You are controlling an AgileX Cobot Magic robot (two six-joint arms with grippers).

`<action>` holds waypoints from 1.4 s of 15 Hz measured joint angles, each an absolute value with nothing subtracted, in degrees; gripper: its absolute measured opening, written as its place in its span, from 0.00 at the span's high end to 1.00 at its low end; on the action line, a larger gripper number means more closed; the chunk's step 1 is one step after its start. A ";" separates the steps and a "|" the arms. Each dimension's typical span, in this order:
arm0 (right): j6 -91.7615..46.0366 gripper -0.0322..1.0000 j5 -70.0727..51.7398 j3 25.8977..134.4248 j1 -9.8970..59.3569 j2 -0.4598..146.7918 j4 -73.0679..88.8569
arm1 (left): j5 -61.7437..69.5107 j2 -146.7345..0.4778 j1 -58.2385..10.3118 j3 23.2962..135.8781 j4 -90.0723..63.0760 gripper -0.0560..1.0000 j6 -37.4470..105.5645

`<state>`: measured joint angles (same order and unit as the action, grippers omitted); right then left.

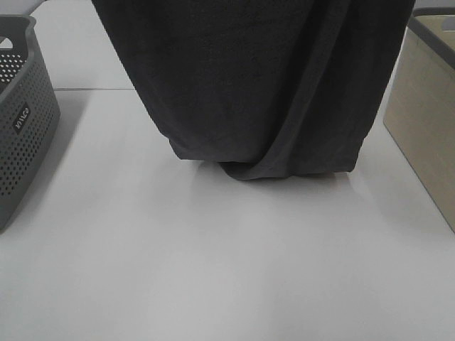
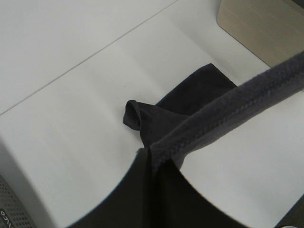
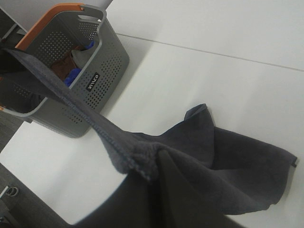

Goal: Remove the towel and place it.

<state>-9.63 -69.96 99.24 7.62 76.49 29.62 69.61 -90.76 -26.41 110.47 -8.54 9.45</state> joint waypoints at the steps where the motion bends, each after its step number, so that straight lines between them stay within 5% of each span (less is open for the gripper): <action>1: -9.63 0.95 -69.96 96.20 7.62 73.51 30.19 | 69.56 -87.89 -26.41 107.14 -9.45 0.95 8.54; 9: -8.14 0.95 -70.42 87.89 7.73 65.03 30.31 | 68.64 -79.64 -26.59 89.44 -15.87 0.95 6.65; 15: -9.17 0.95 -68.12 87.89 8.14 64.63 30.02 | 65.15 -72.14 -26.87 88.92 -12.61 0.95 7.33; 21: -12.61 0.95 -60.62 95.80 8.31 80.73 26.76 | 53.86 -83.19 -26.87 96.94 1.26 0.95 7.68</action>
